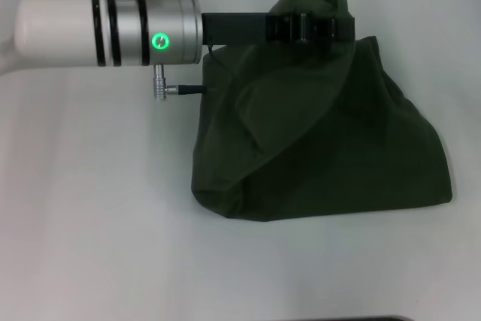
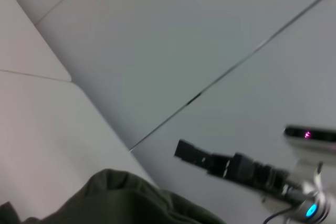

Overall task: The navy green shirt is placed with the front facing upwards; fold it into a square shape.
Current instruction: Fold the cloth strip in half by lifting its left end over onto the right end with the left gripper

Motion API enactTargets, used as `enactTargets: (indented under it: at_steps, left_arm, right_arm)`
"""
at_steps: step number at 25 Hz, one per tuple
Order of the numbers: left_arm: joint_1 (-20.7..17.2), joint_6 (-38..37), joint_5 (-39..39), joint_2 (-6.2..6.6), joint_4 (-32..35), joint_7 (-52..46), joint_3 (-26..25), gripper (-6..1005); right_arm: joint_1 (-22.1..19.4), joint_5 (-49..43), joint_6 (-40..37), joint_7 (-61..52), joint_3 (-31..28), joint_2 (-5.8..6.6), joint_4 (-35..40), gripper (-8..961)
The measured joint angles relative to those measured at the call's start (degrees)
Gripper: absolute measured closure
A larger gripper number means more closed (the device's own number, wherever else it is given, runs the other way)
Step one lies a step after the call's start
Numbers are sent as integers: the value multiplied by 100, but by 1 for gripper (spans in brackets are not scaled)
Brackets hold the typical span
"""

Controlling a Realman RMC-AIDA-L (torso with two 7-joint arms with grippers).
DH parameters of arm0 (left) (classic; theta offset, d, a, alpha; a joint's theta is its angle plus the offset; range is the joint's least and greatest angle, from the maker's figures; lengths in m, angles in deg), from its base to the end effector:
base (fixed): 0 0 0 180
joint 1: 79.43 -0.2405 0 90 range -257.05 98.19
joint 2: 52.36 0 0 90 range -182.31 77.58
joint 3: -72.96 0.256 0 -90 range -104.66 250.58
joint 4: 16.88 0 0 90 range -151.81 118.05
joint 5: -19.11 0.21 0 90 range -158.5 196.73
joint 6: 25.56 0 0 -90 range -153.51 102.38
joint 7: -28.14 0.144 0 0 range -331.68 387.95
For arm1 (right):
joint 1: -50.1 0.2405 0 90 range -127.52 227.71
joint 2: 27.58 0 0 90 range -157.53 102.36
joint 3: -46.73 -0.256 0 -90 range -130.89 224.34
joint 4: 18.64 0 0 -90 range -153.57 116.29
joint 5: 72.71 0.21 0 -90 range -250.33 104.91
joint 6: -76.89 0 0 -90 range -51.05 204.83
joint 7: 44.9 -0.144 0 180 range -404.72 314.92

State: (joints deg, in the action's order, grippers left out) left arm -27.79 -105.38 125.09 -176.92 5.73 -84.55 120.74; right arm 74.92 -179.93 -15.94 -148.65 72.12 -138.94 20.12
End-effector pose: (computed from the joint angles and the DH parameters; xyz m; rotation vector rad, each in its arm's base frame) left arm -0.1235 0.3686 -0.0895 2.5834 1.2660 0.8521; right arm 0.3122 0.3255 0.1040 -2.2424 1.1740 1.0013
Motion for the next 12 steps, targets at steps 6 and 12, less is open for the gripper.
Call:
enactTargets:
  at_steps: [6,12]
  left_arm:
    - [9,190,0,0,636,26,705,984]
    - [111,490,-236,-5,711,27,1293,983]
  right_arm:
    - [-5,-7,2,-18,0,0,0,41]
    - [-9,-9,14,-35,0,-4,0,40]
